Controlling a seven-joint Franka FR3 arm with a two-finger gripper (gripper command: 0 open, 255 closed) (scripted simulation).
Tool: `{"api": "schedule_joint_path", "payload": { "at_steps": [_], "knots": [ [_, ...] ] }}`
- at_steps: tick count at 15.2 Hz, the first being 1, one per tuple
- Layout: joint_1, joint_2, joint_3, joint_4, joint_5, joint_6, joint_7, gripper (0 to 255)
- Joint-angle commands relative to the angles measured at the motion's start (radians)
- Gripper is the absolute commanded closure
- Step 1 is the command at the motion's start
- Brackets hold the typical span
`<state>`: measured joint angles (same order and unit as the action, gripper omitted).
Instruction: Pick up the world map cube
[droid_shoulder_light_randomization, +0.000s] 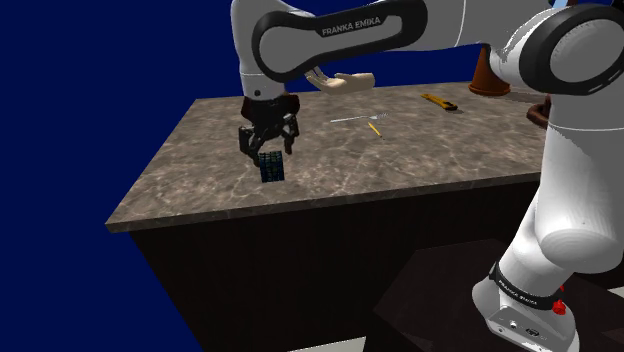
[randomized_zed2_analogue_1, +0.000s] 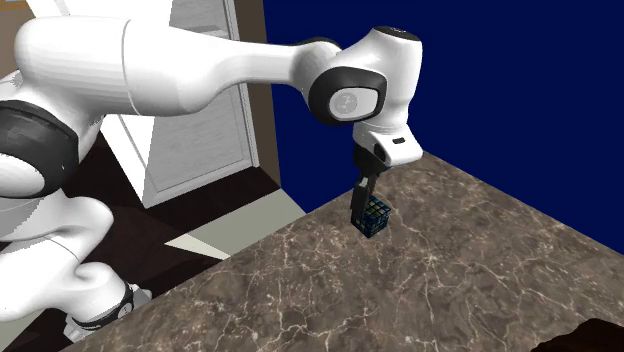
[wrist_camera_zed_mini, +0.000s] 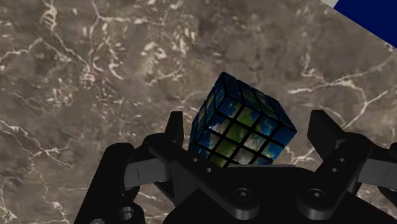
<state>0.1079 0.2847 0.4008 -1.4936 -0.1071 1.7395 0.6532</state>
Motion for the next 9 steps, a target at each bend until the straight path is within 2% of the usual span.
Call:
{"api": "schedule_joint_path", "payload": {
  "at_steps": [1,7,8,9],
  "knots": [
    [0.002,0.011,-0.001,-0.011,-0.004,0.021,0.005,0],
    [-0.001,0.014,-0.003,-0.069,-0.006,0.081,0.007,0],
    [0.000,0.015,-0.002,-0.068,-0.006,0.081,0.008,255],
    [-0.001,0.015,-0.003,-0.068,-0.006,0.081,0.007,255]
  ]
}}
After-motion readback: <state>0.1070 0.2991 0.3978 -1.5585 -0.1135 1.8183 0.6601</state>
